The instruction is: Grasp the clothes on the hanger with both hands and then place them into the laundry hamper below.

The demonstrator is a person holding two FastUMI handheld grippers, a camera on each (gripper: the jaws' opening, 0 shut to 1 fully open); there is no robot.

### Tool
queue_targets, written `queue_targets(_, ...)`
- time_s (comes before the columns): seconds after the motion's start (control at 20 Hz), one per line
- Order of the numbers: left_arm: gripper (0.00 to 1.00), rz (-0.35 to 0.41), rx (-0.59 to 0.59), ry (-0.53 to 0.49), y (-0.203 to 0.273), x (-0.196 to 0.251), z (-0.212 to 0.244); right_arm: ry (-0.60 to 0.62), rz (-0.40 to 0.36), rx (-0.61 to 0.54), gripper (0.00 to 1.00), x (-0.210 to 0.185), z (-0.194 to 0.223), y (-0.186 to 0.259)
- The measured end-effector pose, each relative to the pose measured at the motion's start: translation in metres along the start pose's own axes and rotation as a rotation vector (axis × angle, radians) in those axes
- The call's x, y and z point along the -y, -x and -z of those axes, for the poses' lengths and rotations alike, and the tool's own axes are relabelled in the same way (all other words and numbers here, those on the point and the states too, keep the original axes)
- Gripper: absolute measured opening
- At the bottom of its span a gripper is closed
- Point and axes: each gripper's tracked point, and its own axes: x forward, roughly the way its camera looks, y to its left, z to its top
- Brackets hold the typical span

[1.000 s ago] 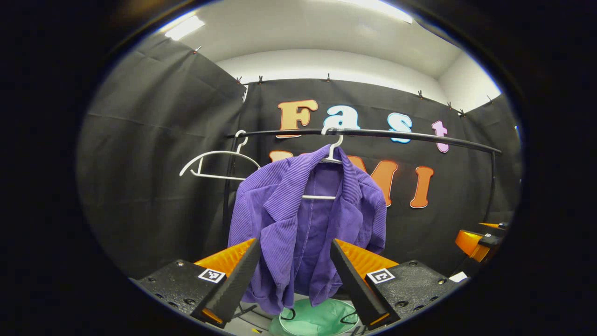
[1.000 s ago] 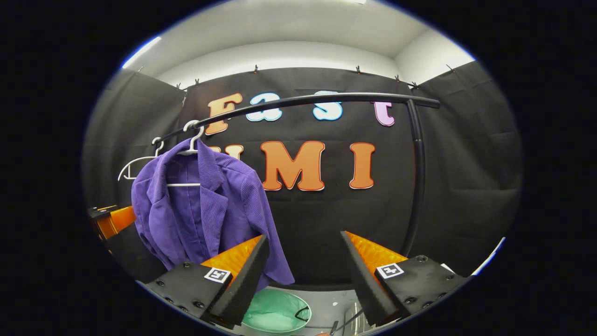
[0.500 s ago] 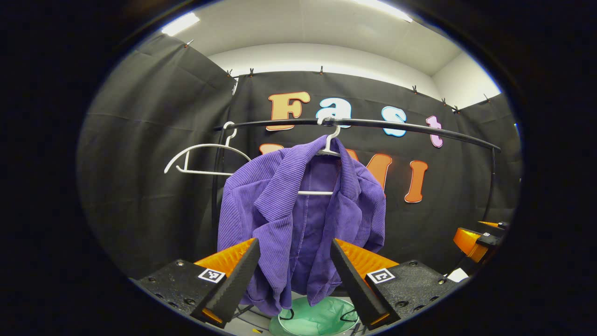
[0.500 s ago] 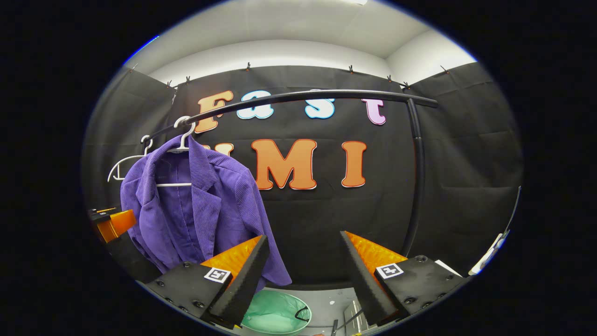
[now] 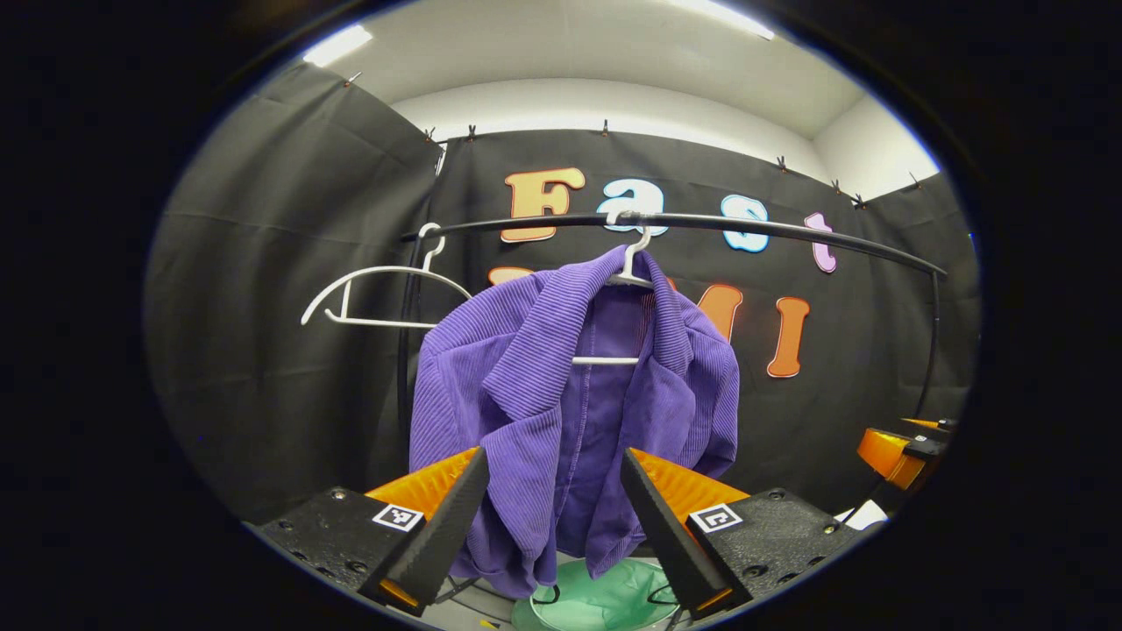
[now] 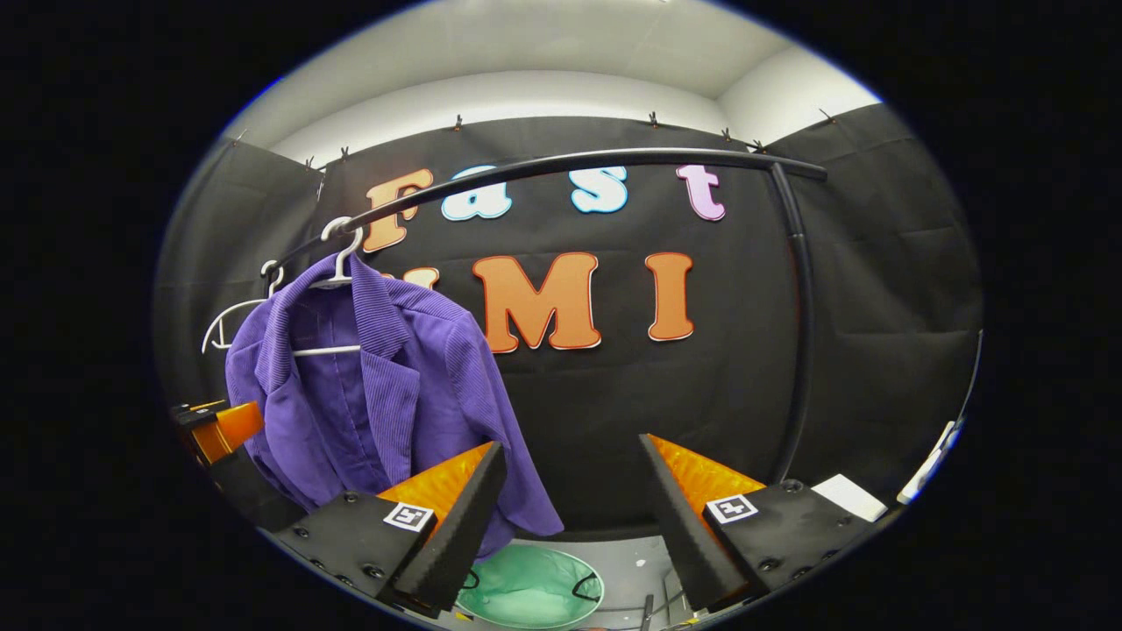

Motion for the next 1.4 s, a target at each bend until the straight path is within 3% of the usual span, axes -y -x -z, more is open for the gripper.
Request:
queue_targets(0.05,0.92,-0.002,-0.004,-0.003,-0.002,0.0,0.002,-0.001,-0.012,-0.01,0.98,-0.006,0.003,-0.004)
queue_targets(0.1,0.92,-0.005,-0.011,-0.007,-0.005,-0.001,0.005,0.0,-0.026,-0.02,0.98,-0.011,0.007,-0.006)
queue_targets(0.15,0.92,-0.01,-0.018,-0.013,-0.009,-0.003,0.009,0.0,-0.04,-0.027,0.9,-0.017,0.009,-0.009)
queue_targets(0.2,0.92,-0.018,-0.022,-0.019,-0.012,-0.004,0.012,-0.001,-0.053,-0.032,0.98,-0.023,0.011,-0.013)
queue_targets(0.25,0.92,-0.034,-0.027,-0.024,-0.015,-0.006,0.017,-0.002,-0.066,-0.035,0.9,-0.029,0.012,-0.016)
queue_targets(0.35,0.95,-0.056,-0.038,-0.026,-0.02,-0.009,0.027,-0.002,-0.096,-0.04,0.9,-0.042,0.015,-0.022)
queue_targets(0.4,0.92,-0.059,-0.045,-0.027,-0.022,-0.009,0.031,-0.001,-0.113,-0.042,0.9,-0.05,0.016,-0.026)
queue_targets(0.6,0.92,-0.086,-0.074,-0.014,-0.032,-0.016,0.046,0.0,-0.193,-0.058,0.9,-0.083,0.022,-0.039)
queue_targets(0.65,0.92,-0.095,-0.075,-0.007,-0.036,-0.019,0.047,0.002,-0.216,-0.064,0.98,-0.092,0.025,-0.042)
queue_targets(0.7,0.96,-0.104,-0.077,-0.005,-0.039,-0.022,0.049,0.007,-0.239,-0.067,0.9,-0.103,0.027,-0.045)
queue_targets(0.75,0.92,-0.108,-0.075,-0.008,-0.043,-0.023,0.051,0.013,-0.26,-0.067,0.9,-0.111,0.027,-0.048)
queue_targets(0.9,0.95,-0.113,-0.075,-0.026,-0.052,-0.025,0.052,0.019,-0.323,-0.066,0.9,-0.139,0.028,-0.06)
queue_targets(1.15,0.92,-0.13,-0.076,-0.024,-0.065,-0.029,0.054,0.03,-0.39,-0.055,0.9,-0.175,0.028,-0.083)
queue_targets(1.2,0.92,-0.134,-0.076,-0.023,-0.068,-0.03,0.055,0.022,-0.407,-0.058,0.98,-0.183,0.029,-0.088)
queue_targets(1.25,0.92,-0.134,-0.078,-0.022,-0.071,-0.031,0.055,0.012,-0.42,-0.063,0.9,-0.189,0.03,-0.091)
queue_targets(1.3,0.91,-0.136,-0.081,-0.021,-0.073,-0.032,0.057,0.01,-0.427,-0.068,0.98,-0.195,0.032,-0.097)
queue_targets(1.35,0.87,-0.137,-0.083,-0.019,-0.075,-0.032,0.057,0.012,-0.43,-0.07,0.9,-0.199,0.033,-0.105)
queue_targets(1.4,0.87,-0.139,-0.085,-0.018,-0.076,-0.034,0.058,0.017,-0.434,-0.068,0.9,-0.202,0.034,-0.111)
